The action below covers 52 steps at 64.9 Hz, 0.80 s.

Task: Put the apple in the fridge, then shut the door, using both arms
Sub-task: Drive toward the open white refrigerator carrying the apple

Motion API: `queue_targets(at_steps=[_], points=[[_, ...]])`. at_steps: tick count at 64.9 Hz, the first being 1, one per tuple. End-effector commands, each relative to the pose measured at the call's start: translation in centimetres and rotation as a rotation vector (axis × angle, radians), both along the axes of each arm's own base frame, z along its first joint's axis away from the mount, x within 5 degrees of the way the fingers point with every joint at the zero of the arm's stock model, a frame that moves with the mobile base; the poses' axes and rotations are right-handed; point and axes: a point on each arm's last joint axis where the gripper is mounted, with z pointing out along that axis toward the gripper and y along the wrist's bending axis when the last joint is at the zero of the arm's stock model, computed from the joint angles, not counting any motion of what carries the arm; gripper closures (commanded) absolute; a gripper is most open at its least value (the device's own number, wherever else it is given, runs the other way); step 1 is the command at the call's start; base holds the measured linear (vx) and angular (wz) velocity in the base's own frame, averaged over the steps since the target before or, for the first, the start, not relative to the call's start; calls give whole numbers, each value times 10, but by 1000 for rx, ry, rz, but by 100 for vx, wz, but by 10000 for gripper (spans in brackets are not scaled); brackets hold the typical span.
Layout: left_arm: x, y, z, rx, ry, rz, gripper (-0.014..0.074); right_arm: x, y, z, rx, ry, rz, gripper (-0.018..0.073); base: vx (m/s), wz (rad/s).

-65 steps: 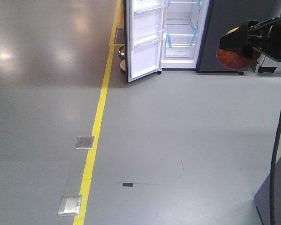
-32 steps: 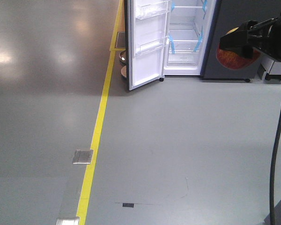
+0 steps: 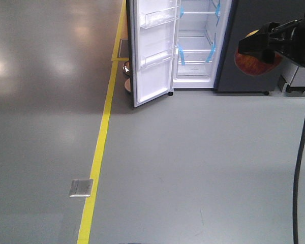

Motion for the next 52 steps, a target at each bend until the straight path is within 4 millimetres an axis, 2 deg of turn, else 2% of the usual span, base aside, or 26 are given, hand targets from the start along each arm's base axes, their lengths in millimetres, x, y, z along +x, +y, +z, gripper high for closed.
queue_targets(at_steps=[1, 52], points=[[1, -1, -3, 4, -59, -9, 601, -7, -2, 24, 26, -115, -29, 564, 24, -6], [1, -1, -3, 4, -59, -9, 601, -7, -2, 24, 26, -115, -29, 564, 24, -3]])
